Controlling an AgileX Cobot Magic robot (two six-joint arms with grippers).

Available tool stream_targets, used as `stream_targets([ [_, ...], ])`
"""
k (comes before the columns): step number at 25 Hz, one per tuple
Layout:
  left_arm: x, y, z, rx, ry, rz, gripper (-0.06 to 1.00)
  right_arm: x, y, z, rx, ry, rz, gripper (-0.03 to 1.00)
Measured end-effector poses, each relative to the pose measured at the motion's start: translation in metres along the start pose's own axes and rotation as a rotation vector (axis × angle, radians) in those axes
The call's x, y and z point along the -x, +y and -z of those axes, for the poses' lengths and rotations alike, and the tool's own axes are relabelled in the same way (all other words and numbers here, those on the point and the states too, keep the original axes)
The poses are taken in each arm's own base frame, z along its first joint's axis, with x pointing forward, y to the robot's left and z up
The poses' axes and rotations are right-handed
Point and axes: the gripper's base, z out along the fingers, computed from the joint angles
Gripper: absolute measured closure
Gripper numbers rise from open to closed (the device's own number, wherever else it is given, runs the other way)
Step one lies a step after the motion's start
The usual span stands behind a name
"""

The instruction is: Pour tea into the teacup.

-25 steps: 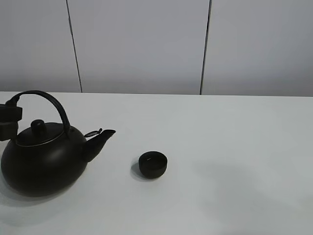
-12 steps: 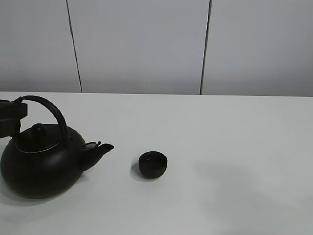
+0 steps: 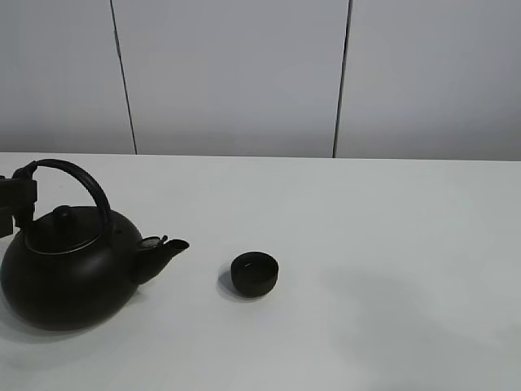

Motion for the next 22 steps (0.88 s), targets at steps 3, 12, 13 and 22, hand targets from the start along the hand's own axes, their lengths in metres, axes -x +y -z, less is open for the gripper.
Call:
stream_targets([
  [3, -0.004, -0.001, 0.005, 0.01, 0.014, 0.012, 0.64, 0.0, 0.0, 0.0, 0.0, 0.0, 0.0, 0.39],
  [12, -0.011, 0.007, 0.015, 0.131, 0.039, 0.076, 0.64, 0.0, 0.0, 0.0, 0.0, 0.0, 0.0, 0.39],
  [13, -0.011, 0.008, 0.015, 0.14, 0.038, 0.08, 0.64, 0.0, 0.0, 0.0, 0.0, 0.0, 0.0, 0.39],
  [22, 0.002, 0.034, 0.007, 0.282, -0.036, 0.121, 0.64, 0.0, 0.0, 0.0, 0.0, -0.001, 0.0, 0.39],
])
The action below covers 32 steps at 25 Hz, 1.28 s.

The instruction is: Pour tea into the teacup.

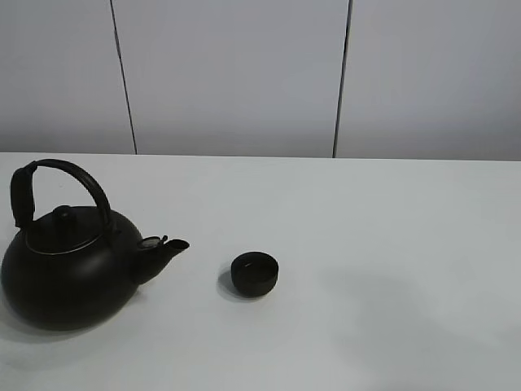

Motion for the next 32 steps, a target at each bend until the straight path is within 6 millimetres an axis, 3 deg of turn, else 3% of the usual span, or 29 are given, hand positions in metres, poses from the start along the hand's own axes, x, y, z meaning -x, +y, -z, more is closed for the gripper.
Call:
stream_targets([
  [8, 0.049, 0.001, -0.038, -0.06, -0.076, -0.014, 0.64, 0.0, 0.0, 0.0, 0.0, 0.0, 0.0, 0.39],
  [13, 0.106, 0.004, -0.048, -0.006, 0.01, 0.042, 0.64, 0.0, 0.0, 0.0, 0.0, 0.0, 0.0, 0.39],
  [21, 0.165, 0.017, -0.012, 0.184, 0.271, 0.144, 0.64, 0.0, 0.0, 0.0, 0.0, 0.001, 0.0, 0.39],
  [25, 0.186, 0.045, 0.007, 0.309, 0.325, 0.139, 0.64, 0.0, 0.0, 0.0, 0.0, 0.002, 0.0, 0.39],
  [32, 0.2, 0.091, 0.031, 0.469, 0.388, 0.11, 0.64, 0.0, 0.0, 0.0, 0.0, 0.002, 0.0, 0.39],
])
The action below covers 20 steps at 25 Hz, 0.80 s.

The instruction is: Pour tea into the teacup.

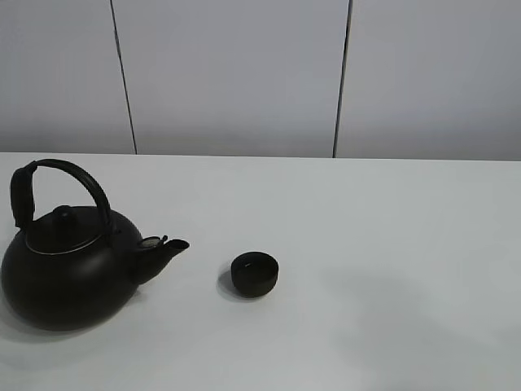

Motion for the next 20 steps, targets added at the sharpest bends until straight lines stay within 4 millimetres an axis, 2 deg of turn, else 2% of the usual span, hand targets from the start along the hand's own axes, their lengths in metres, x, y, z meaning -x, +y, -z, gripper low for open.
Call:
stream_targets([
  [3, 0.003, 0.004, 0.016, 0.005, 0.022, -0.005, 0.64, 0.0, 0.0, 0.0, 0.0, 0.0, 0.0, 0.39],
  [6, 0.007, 0.004, 0.051, -0.024, -0.011, -0.009, 0.64, 0.0, 0.0, 0.0, 0.0, 0.0, 0.0, 0.39],
  [9, 0.007, 0.005, 0.1, -0.05, -0.055, -0.053, 0.64, 0.0, 0.0, 0.0, 0.0, 0.001, 0.0, 0.39],
  [11, 0.003, 0.005, 0.141, -0.074, -0.107, -0.084, 0.64, 0.0, 0.0, 0.0, 0.0, 0.001, 0.0, 0.39],
  [14, -0.015, 0.004, 0.202, -0.127, -0.195, -0.114, 0.64, 0.0, 0.0, 0.0, 0.0, 0.001, 0.0, 0.39],
  [16, -0.037, 0.003, 0.243, -0.169, -0.261, -0.124, 0.64, 0.0, 0.0, 0.0, 0.0, 0.001, 0.0, 0.39],
  [20, -0.09, 0.0, 0.299, -0.241, -0.32, -0.145, 0.64, 0.0, 0.0, 0.0, 0.0, 0.0, 0.0, 0.39],
])
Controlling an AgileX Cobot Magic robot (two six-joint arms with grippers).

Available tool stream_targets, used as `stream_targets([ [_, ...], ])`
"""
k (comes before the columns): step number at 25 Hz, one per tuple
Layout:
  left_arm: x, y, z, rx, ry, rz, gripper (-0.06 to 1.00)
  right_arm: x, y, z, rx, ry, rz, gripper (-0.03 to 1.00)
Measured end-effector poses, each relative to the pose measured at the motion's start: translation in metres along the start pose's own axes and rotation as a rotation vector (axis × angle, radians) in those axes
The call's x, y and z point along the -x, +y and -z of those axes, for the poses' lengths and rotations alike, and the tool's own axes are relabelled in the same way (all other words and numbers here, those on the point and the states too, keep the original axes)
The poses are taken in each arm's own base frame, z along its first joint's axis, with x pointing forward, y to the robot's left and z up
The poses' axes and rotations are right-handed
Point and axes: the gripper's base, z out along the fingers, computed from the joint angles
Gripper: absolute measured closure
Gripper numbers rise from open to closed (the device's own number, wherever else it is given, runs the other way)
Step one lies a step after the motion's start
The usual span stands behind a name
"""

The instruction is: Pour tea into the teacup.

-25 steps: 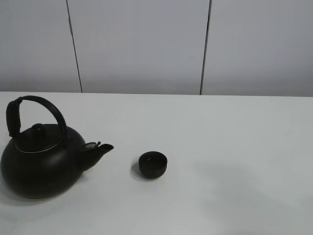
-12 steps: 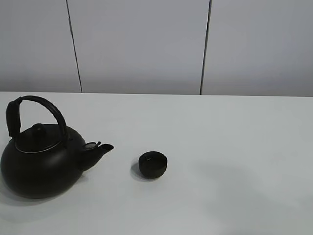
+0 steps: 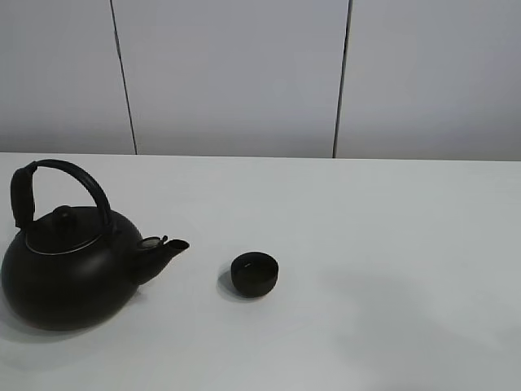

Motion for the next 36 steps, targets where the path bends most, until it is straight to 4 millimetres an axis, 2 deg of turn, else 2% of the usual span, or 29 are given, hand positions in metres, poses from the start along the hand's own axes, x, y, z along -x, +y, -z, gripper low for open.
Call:
stream_targets([
  [3, -0.027, -0.013, 0.037, -0.011, -0.102, -0.018, 0.64, 0.0, 0.0, 0.0, 0.0, 0.0, 0.0, 0.39],
  [6, -0.057, -0.02, 0.05, -0.023, -0.152, 0.002, 0.64, 0.0, 0.0, 0.0, 0.0, 0.0, 0.0, 0.39],
  [9, -0.089, -0.021, 0.033, -0.03, -0.102, 0.019, 0.64, 0.0, 0.0, 0.0, 0.0, 0.0, 0.0, 0.39],
  [12, -0.109, -0.017, 0.0, -0.041, 0.032, 0.046, 0.64, 0.0, 0.0, 0.0, 0.0, 0.0, 0.0, 0.39],
  [16, -0.13, -0.008, -0.027, 0.008, 0.158, 0.053, 0.64, 0.0, 0.0, 0.0, 0.0, 0.0, 0.0, 0.39],
  [25, -0.156, -0.003, -0.058, 0.0, 0.26, 0.063, 0.64, 0.0, 0.0, 0.0, 0.0, 0.0, 0.0, 0.39],
  [36, -0.158, 0.003, -0.057, -0.127, 0.264, -0.025, 0.64, 0.0, 0.0, 0.0, 0.002, 0.001, -0.001, 0.39],
])
